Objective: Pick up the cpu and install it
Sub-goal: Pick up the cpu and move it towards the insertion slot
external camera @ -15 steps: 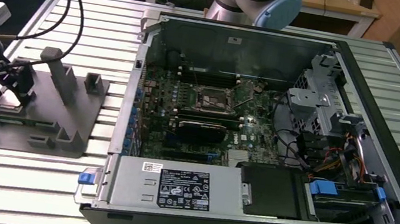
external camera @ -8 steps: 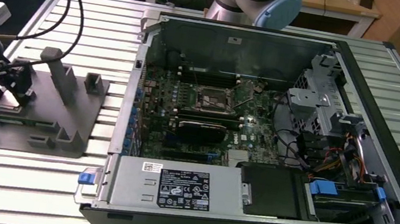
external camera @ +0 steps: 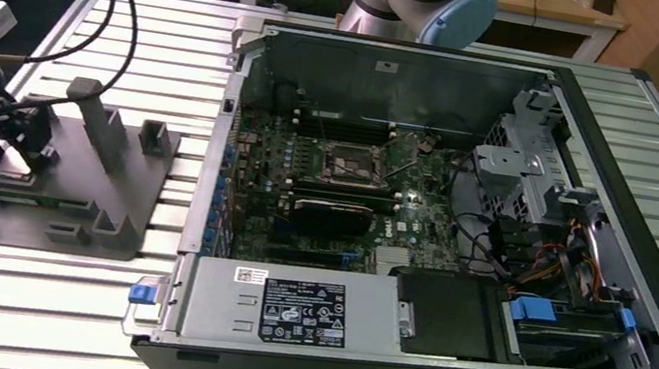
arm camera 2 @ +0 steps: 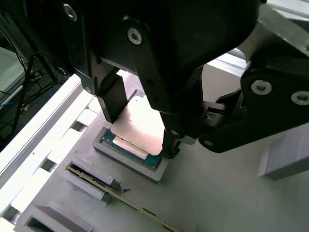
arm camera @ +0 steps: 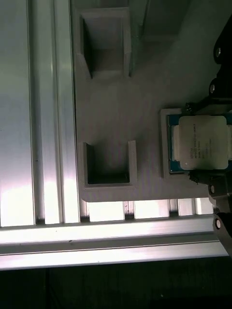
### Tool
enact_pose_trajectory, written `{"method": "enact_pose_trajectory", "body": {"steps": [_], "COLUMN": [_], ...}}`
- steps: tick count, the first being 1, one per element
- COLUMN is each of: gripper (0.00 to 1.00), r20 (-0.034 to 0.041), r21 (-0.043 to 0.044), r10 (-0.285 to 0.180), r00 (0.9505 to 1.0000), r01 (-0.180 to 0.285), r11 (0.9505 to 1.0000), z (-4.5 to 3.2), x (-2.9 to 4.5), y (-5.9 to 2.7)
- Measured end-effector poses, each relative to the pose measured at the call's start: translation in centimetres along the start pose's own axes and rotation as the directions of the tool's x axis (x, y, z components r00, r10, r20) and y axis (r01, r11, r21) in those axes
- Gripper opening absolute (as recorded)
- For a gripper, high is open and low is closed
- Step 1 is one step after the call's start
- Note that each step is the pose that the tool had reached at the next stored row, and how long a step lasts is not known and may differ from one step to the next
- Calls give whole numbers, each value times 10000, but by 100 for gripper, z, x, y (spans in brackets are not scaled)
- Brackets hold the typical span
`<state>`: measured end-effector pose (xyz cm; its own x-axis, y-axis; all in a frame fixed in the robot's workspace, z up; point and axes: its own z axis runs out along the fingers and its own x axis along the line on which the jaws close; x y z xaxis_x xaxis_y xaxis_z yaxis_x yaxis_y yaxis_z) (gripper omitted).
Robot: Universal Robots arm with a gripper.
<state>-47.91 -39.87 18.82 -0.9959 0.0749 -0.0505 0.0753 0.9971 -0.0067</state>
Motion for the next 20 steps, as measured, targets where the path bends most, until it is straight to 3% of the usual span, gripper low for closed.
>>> {"method": "enact_pose_trajectory", "body": {"steps": [8,15,20], "gripper": [54,54,54], "r20": [-1,1,1], "r21": [-56,-55,-56], "r10": [3,2,0], "r00": [10000,10000,10000], "r01": [-3,-2,0], "r11": [10000,10000,10000], "z": [-207,-185,-129], "x": [-11,-7,4], "y": [-1,-2,-2]}}
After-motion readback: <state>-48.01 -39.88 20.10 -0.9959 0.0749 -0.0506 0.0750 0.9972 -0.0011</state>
